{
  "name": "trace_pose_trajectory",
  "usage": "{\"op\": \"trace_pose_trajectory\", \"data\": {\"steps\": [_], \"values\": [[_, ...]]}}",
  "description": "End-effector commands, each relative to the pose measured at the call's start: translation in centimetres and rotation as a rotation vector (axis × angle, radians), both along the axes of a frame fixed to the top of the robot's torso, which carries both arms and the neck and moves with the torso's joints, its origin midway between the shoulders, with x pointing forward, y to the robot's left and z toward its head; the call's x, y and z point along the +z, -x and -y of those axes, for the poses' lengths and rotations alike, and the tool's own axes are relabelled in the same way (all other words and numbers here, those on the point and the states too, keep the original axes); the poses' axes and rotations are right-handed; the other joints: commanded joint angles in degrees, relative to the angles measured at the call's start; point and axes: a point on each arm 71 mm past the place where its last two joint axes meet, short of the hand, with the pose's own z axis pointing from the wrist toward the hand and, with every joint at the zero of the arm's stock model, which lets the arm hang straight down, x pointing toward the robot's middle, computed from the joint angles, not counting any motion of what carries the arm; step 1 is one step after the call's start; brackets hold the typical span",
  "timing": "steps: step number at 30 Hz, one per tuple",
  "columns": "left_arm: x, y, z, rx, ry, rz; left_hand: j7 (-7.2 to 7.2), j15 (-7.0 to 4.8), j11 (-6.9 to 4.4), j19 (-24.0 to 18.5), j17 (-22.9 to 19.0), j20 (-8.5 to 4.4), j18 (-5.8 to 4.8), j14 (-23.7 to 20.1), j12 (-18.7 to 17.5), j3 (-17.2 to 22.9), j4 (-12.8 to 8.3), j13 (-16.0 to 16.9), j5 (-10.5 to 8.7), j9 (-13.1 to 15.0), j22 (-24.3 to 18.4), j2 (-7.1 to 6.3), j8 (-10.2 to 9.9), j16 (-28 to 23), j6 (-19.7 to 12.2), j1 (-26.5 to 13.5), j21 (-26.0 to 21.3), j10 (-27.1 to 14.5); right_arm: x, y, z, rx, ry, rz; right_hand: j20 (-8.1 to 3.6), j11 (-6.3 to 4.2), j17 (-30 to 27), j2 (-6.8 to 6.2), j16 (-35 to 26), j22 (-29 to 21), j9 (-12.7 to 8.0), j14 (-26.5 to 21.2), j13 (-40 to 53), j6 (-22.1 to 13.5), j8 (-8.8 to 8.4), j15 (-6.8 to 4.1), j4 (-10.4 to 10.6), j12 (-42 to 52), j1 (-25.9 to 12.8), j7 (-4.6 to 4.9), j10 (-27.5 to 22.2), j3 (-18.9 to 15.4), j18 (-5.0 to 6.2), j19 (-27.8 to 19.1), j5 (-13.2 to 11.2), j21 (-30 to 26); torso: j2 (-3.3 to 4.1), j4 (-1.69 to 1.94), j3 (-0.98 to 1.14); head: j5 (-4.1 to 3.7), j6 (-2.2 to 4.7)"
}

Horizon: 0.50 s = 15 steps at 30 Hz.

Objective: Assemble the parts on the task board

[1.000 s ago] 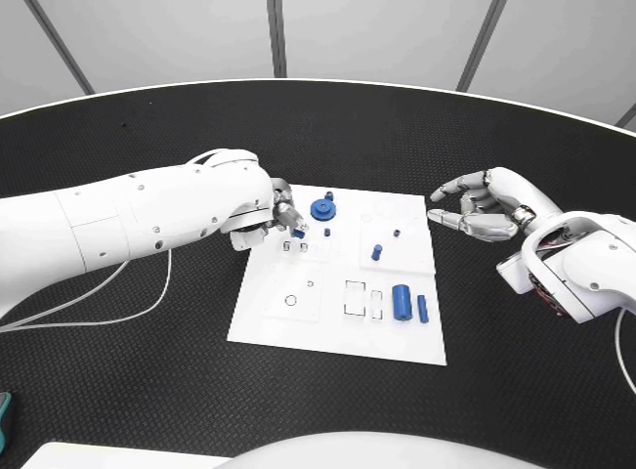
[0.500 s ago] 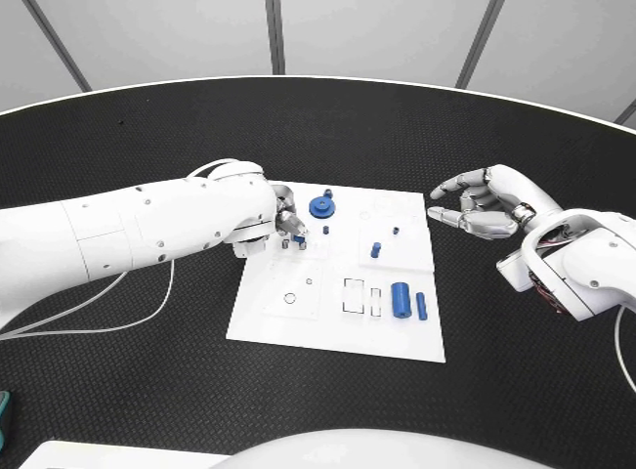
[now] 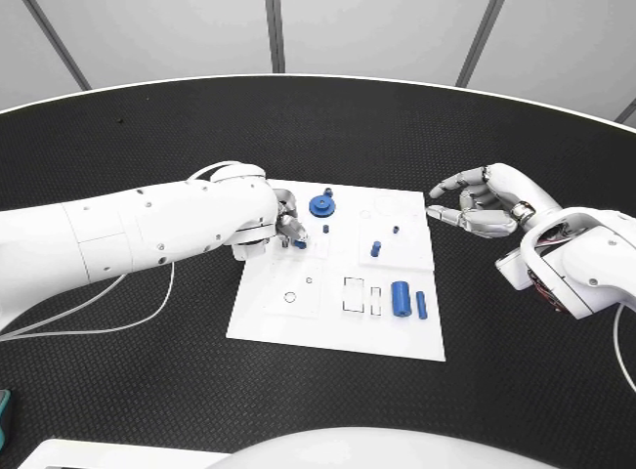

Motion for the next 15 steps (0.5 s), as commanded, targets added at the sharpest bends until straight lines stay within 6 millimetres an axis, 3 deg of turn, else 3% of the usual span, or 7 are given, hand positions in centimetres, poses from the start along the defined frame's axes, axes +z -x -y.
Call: {"op": "trace_pose_trajectory", "data": {"steps": [1, 15], "values": [[-0.10, 0.07, -0.02, 0.006, -0.009, -0.007, -0.46, -0.30, 0.10, 0.5, 13.7, -0.01, -1.15, 5.6, 0.2, 6.1, -6.0, 0.0, 0.33, 0.1, 0.0, 0.18, 0.2, 0.3, 0.1, -0.3, 0.3, 0.4, 0.00, -0.01, -0.01, 0.000, 0.000, 0.000, -0.09, -0.09, 6.7, -0.13, -0.3, -0.1, -0.1, 3.7, 0.0, -0.3, 0.20, -0.20, 0.3, -0.1, -0.5, -0.10, -0.2, 0.0, 0.55, -0.4, 0.4, -0.2, 0.02, 0.00, 0.03, -0.03, -0.08], [-0.20, -0.03, 0.10, 0.009, -0.017, 0.005, -0.55, -0.35, 0.04, 0.6, 13.8, -0.06, -1.17, 5.6, 0.3, 6.0, -5.9, 0.0, 0.29, 0.1, 0.2, -0.07, 0.4, 0.3, 0.2, -0.8, 0.4, 0.5, -0.02, -0.05, -0.05, 0.001, 0.000, 0.000, -0.09, -0.10, 6.6, -0.13, -0.4, -0.1, -0.1, 3.7, -0.1, -0.2, 0.26, -0.21, 0.4, -0.2, -0.6, -0.12, -0.2, 0.0, 0.56, -0.4, 0.4, -0.3, 0.08, -0.03, -0.01, -0.19, -0.10]]}}
